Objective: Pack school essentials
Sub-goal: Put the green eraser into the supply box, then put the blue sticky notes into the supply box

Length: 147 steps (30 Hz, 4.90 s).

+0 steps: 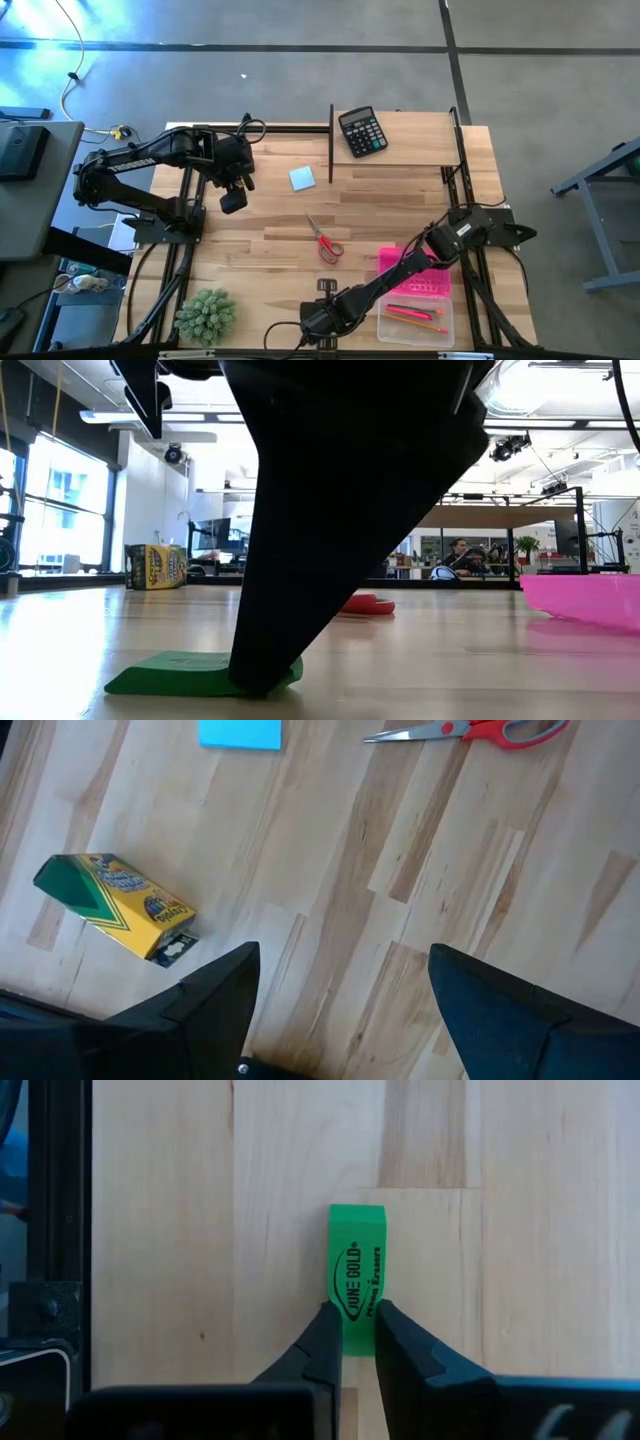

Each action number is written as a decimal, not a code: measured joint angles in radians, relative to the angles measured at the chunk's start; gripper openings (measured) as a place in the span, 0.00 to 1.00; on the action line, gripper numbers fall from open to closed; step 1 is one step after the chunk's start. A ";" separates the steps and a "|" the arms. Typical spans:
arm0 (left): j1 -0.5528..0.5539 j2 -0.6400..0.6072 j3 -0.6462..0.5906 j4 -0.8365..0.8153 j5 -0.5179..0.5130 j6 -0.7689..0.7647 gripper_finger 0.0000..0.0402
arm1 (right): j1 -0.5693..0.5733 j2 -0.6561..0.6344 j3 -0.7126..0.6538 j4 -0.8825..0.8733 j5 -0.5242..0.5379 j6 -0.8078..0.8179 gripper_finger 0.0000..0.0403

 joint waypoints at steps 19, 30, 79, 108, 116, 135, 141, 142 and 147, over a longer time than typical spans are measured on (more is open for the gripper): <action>0.000 0.000 0.000 -0.001 0.004 0.008 0.70 | 0.054 0.014 0.129 -0.147 0.083 0.132 0.06; 0.000 0.000 0.000 -0.001 0.004 0.009 0.70 | 0.137 0.012 0.231 -0.330 0.170 0.374 0.06; 0.000 0.000 0.000 -0.004 0.004 0.018 0.70 | 0.357 -0.065 0.271 -0.757 0.042 1.035 0.08; 0.000 0.000 0.000 0.005 0.003 0.188 0.70 | -0.007 -0.356 0.309 -0.757 0.548 0.765 0.41; 0.004 0.000 0.000 0.040 -0.069 0.201 0.70 | -0.119 -0.449 0.309 -0.757 0.564 0.664 0.41; 0.279 0.047 0.000 0.086 -0.100 0.066 0.70 | -0.369 -0.529 0.309 -0.758 0.444 0.295 0.41; 0.400 0.134 0.000 0.091 -0.100 0.001 0.70 | -0.448 -0.567 0.309 -0.757 0.412 0.188 0.41; 0.416 0.150 0.000 0.092 -0.100 -0.009 0.70 | -0.462 -0.577 0.309 -0.757 0.411 0.164 0.41; 0.455 0.218 0.000 0.101 -0.098 -0.090 0.70 | -0.529 -0.625 0.309 -0.757 0.408 0.054 0.41</action>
